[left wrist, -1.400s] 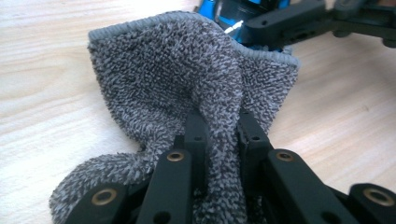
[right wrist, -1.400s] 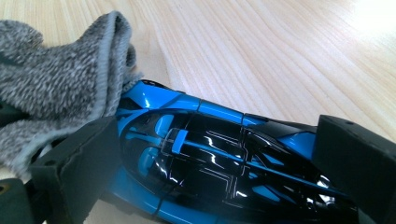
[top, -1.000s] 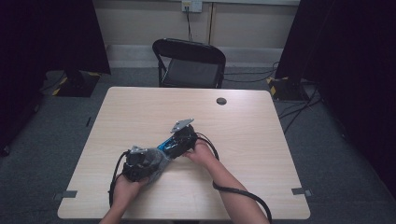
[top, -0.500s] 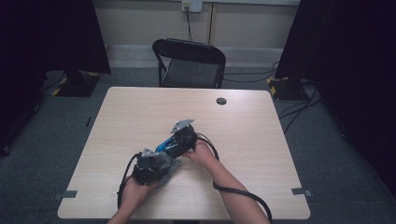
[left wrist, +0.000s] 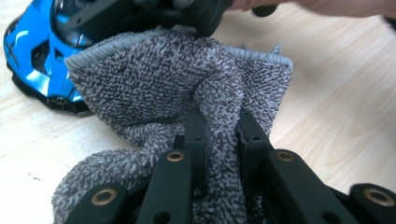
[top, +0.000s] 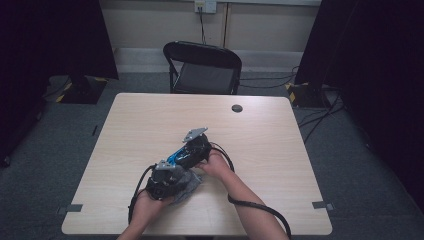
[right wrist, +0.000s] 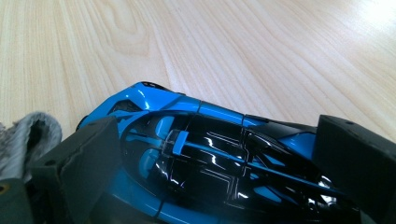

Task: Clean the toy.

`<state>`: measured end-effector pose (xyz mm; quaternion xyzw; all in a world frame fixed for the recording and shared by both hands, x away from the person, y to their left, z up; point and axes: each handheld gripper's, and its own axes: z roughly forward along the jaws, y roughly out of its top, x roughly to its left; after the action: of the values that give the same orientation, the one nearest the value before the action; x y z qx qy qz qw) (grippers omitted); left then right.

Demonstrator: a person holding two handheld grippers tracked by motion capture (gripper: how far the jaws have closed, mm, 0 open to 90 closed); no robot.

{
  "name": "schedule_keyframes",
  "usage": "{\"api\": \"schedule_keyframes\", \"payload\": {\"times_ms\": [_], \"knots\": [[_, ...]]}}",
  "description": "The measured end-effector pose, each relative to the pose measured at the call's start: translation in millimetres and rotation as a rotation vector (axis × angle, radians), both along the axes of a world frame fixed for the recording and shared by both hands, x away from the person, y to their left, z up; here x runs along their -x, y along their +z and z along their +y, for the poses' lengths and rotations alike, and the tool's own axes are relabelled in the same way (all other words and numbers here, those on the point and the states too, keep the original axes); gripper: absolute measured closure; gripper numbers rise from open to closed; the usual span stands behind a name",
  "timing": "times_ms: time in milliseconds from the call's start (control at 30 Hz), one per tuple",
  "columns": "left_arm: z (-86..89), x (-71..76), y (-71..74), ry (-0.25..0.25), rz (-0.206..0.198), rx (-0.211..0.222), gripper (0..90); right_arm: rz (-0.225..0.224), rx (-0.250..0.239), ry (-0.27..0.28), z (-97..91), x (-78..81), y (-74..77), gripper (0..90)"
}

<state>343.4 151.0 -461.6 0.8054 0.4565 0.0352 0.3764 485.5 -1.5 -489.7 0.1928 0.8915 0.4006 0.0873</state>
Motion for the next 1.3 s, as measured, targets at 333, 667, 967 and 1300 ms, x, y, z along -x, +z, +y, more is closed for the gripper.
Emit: {"api": "schedule_keyframes", "payload": {"times_ms": [333, 667, 967, 1300], "knots": [[45.4, -0.4, 20.8, 0.095, -0.036, 0.006, 77.9, 0.002, -0.001, -0.003, 0.0, 0.3, 0.0, 1.2], [92.4, -15.6, 26.4, 0.305, -0.119, -0.006, 77.9, -0.001, 0.000, -0.003, 0.1, 0.6, 0.0, 1.2], [92.5, -41.8, 2.0, 0.415, -0.115, -0.084, 77.6, -0.002, -0.001, -0.004, 0.5, 1.3, -0.1, 1.2], [81.3, -46.6, -7.3, 0.360, -0.125, -0.114, 68.2, -0.002, -0.002, -0.005, 1.2, 1.9, -0.1, 1.2]]}}
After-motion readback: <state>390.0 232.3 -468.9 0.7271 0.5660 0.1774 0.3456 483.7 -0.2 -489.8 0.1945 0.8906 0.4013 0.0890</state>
